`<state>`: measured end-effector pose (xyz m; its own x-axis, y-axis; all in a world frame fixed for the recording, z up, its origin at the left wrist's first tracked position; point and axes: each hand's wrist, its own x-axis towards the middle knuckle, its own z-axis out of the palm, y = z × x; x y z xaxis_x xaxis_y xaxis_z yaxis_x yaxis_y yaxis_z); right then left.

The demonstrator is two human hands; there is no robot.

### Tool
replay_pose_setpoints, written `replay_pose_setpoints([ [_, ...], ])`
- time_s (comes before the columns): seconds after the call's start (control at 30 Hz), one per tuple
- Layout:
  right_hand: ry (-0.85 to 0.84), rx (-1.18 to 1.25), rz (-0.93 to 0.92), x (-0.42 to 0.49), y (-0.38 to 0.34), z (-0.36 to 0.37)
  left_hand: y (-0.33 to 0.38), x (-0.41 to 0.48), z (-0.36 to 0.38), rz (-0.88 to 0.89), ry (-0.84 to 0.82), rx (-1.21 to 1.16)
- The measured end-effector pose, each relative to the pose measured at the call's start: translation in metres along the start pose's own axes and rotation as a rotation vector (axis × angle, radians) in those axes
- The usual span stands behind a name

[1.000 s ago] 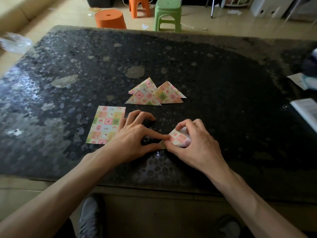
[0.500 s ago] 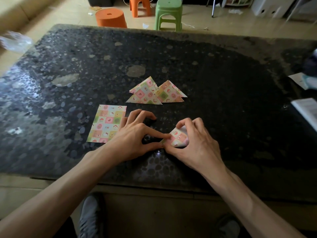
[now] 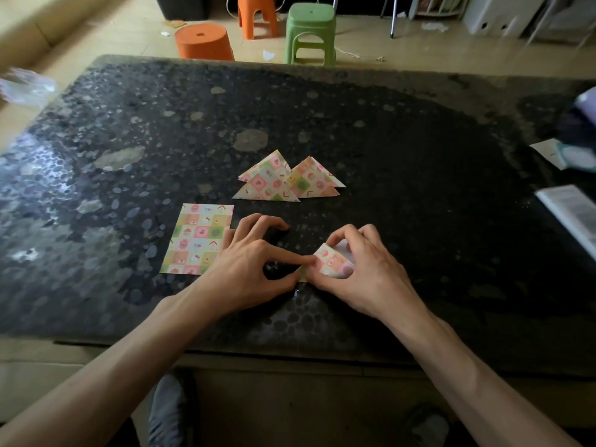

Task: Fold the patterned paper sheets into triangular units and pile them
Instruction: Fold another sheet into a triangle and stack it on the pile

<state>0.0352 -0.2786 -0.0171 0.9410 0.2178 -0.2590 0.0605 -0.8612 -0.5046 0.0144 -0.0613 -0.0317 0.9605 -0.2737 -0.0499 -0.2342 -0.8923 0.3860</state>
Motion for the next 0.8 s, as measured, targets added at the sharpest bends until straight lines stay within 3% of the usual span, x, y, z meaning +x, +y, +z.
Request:
replay_pose_setpoints([
  [0.47, -0.053, -0.021, 0.100, 0.003, 0.003, -0.013, 0.002, 0.002, -0.002, -0.012, 0.014, -0.005],
  [0.8, -0.072, 0.014, 0.133, 0.005, 0.005, -0.019, 0.009, 0.003, 0.012, -0.040, 0.184, -0.059],
])
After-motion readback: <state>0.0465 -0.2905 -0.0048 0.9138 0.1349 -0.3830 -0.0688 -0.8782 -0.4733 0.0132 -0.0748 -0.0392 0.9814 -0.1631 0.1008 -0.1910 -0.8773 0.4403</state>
